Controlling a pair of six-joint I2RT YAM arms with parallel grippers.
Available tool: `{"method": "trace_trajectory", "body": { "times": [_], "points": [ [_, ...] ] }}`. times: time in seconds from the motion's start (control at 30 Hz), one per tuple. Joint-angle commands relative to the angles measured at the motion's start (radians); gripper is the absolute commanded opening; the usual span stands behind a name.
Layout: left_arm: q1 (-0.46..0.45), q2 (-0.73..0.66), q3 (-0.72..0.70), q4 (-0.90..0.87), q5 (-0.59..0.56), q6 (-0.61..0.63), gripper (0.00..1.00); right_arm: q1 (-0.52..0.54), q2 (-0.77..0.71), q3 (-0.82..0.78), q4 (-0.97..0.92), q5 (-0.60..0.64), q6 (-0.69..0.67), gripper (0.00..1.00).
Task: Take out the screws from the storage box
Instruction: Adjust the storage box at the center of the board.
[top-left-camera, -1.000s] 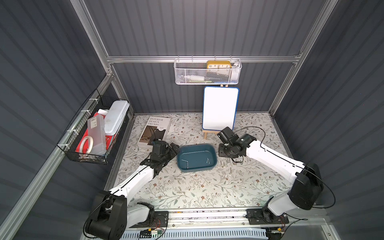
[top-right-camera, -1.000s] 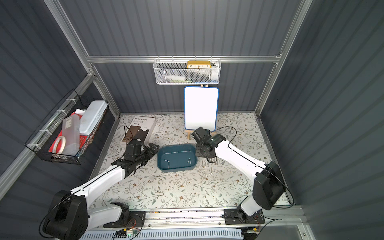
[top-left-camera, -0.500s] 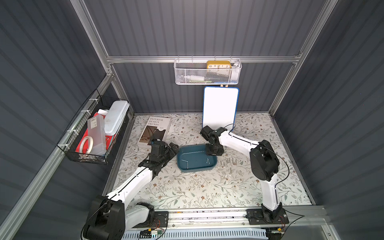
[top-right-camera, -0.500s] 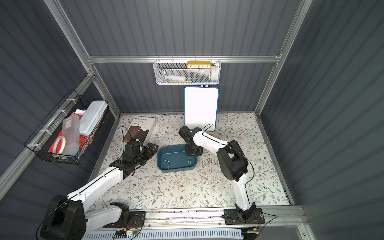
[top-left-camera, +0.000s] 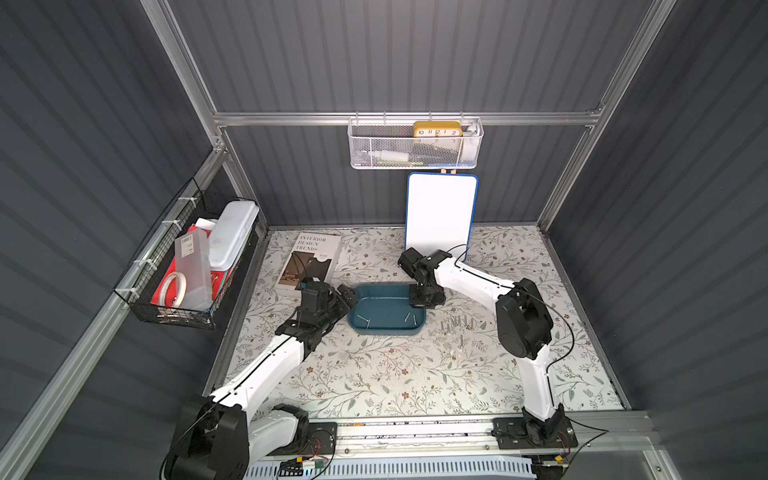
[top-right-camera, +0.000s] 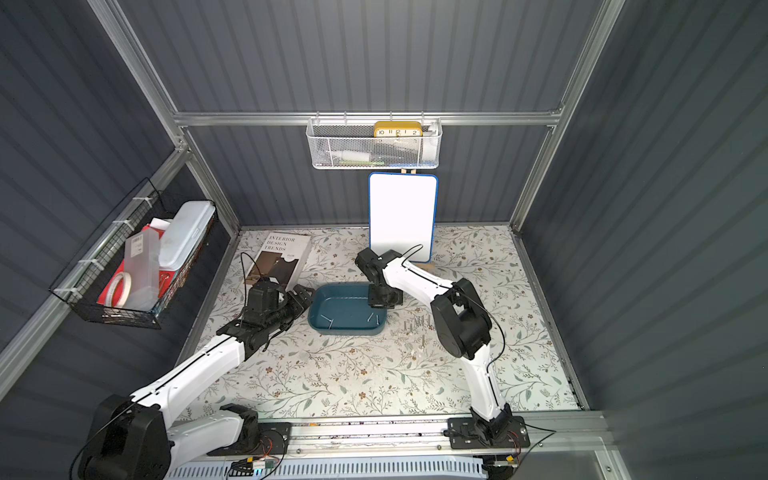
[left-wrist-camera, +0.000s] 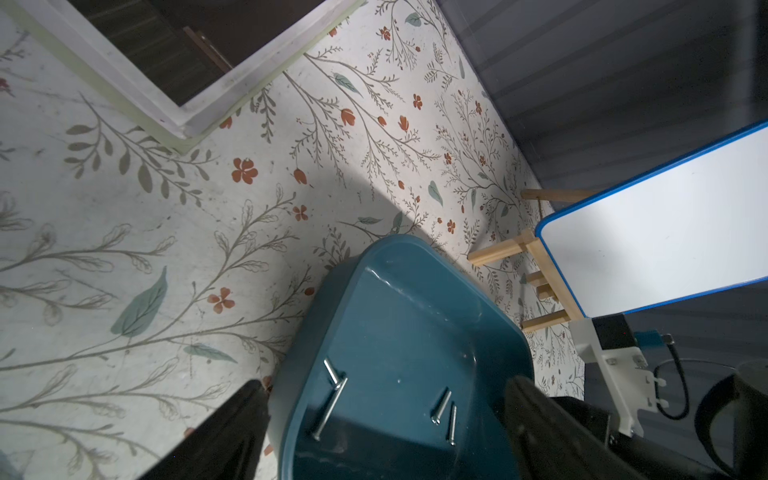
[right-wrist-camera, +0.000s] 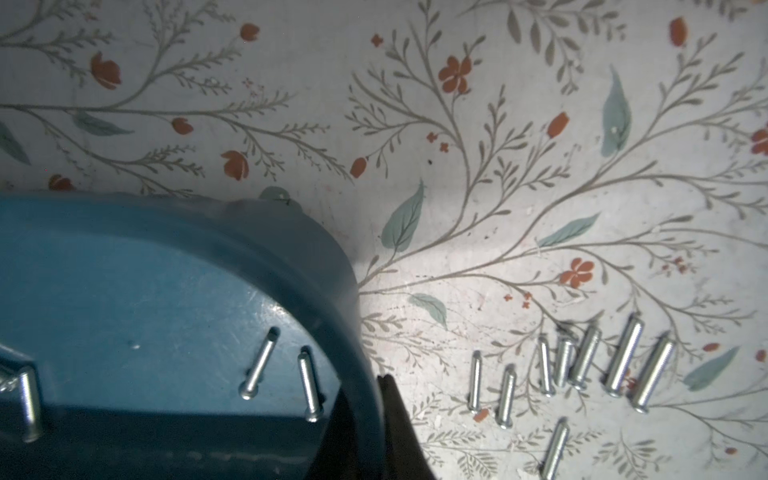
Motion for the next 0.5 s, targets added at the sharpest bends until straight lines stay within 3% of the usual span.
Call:
{"method": "trace_trajectory", "body": {
  "times": [0.0, 0.33, 0.47],
  "points": [
    [0.002, -0.032, 0.043, -0.041, -0.011, -0.009, 0.92, 0.001, 0.006, 0.027, -0.112, 0.000, -0.001, 0.00],
    [0.002, -0.063, 0.226, -0.144, -0.035, -0.002, 0.92, -0.004, -0.048, 0.077, -0.357, -0.307, 0.004, 0.00],
    [0.002, -0.063, 0.297, -0.190, -0.057, 0.005, 0.92, -0.007, -0.079, 0.039, -0.360, -0.456, 0.029, 0.00]
  ]
}}
